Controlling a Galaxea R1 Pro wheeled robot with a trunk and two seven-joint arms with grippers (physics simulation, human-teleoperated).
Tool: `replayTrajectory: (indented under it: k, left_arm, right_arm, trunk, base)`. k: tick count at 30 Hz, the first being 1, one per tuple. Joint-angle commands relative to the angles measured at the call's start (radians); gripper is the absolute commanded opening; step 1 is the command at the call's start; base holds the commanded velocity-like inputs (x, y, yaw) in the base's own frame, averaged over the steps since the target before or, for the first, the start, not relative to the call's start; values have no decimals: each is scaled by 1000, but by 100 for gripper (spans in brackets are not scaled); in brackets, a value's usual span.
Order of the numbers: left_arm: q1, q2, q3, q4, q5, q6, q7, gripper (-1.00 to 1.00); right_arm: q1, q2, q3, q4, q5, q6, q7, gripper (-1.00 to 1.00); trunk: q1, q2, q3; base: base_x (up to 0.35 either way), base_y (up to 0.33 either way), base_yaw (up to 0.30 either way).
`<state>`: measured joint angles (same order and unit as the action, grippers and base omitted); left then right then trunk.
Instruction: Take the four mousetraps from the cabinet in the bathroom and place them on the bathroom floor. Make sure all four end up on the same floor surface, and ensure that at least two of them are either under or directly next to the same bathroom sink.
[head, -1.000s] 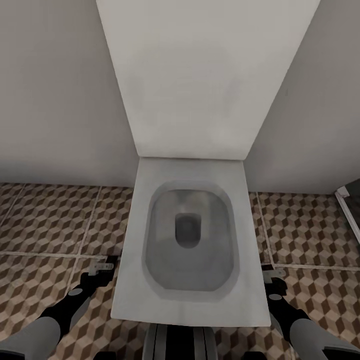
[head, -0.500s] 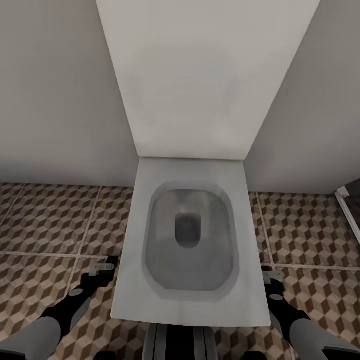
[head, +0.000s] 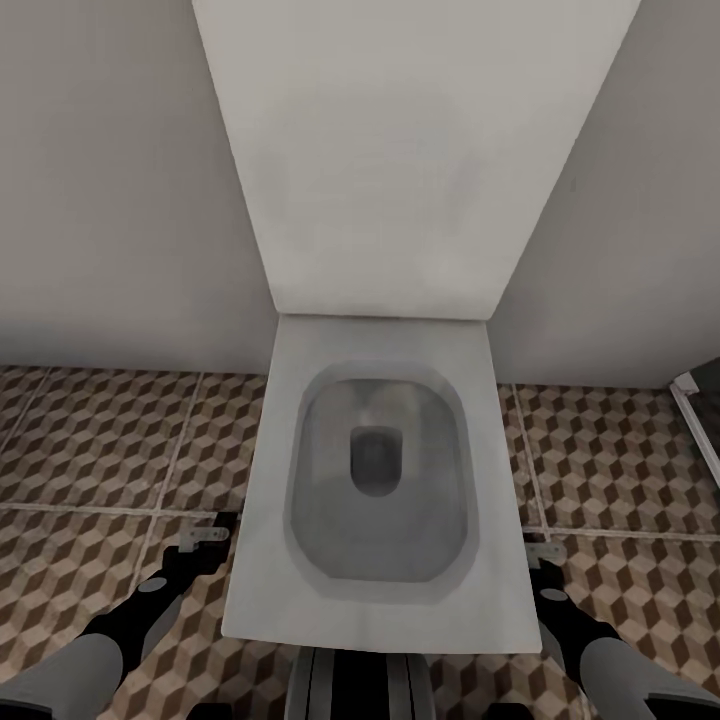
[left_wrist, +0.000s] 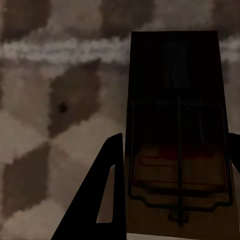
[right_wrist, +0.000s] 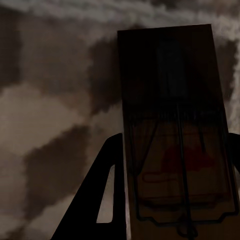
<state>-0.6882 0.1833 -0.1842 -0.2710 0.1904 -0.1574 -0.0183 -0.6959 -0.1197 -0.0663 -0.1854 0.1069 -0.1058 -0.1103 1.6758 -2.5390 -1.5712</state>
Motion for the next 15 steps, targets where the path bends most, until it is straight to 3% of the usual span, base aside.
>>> replayTrajectory:
  k: [1,15]
  left_arm:
    - [-1,1,-8,1,9,-4,1,-100]
    - [-1,1,-8,1,9,-4,1,-100]
  right_arm:
    - [-1,0,-7,1,6,-3,5,-100]
    - [-1,0,-7,2,-10,1,21,-100]
  trunk:
    - [0,0,0]
    - [0,0,0]
  base:
    - [0,0,0]
    - [0,0,0]
